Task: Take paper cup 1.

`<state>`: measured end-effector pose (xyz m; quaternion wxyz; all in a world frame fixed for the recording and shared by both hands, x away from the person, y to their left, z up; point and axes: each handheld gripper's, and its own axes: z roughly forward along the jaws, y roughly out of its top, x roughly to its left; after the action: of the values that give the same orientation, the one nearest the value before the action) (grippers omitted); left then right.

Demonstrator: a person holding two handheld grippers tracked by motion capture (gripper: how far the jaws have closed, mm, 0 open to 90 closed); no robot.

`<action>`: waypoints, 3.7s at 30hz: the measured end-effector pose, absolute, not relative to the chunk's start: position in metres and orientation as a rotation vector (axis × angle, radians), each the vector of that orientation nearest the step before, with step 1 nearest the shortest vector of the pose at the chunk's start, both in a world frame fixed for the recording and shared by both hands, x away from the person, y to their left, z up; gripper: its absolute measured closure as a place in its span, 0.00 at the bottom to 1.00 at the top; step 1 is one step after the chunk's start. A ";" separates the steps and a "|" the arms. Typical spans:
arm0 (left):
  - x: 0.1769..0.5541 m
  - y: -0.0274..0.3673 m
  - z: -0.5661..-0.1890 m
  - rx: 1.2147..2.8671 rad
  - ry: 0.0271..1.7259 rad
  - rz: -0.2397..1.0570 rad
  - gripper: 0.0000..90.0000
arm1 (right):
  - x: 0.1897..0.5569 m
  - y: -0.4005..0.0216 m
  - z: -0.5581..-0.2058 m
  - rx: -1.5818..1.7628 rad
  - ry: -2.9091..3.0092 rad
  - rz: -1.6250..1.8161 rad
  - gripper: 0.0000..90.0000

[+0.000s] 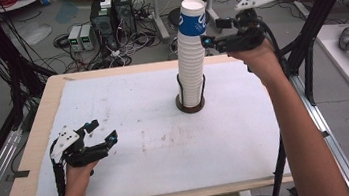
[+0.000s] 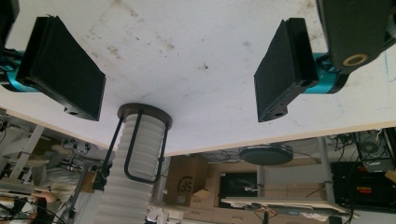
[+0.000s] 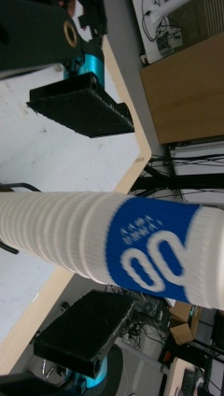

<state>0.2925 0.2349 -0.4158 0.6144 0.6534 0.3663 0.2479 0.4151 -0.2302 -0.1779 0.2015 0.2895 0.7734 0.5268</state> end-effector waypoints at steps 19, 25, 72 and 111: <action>0.294 0.236 -0.417 1.503 0.845 0.567 0.18 | 0.468 -0.194 -0.168 0.910 2.191 1.385 0.17; 0.294 0.236 -0.417 1.505 0.849 0.561 0.18 | 0.473 -0.191 -0.168 0.926 2.172 1.374 0.17; 0.296 0.233 -0.419 1.513 0.847 0.545 0.18 | 0.415 -0.240 -0.105 0.778 1.925 1.551 0.31; 0.290 0.210 -0.417 1.546 0.718 0.490 0.18 | 0.342 -0.253 -0.293 0.637 2.299 1.503 0.32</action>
<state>0.2904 0.2104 -0.4171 0.6317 0.6757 0.3139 0.2141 0.3420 -0.2528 -0.2925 0.1603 0.2230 0.8047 0.5263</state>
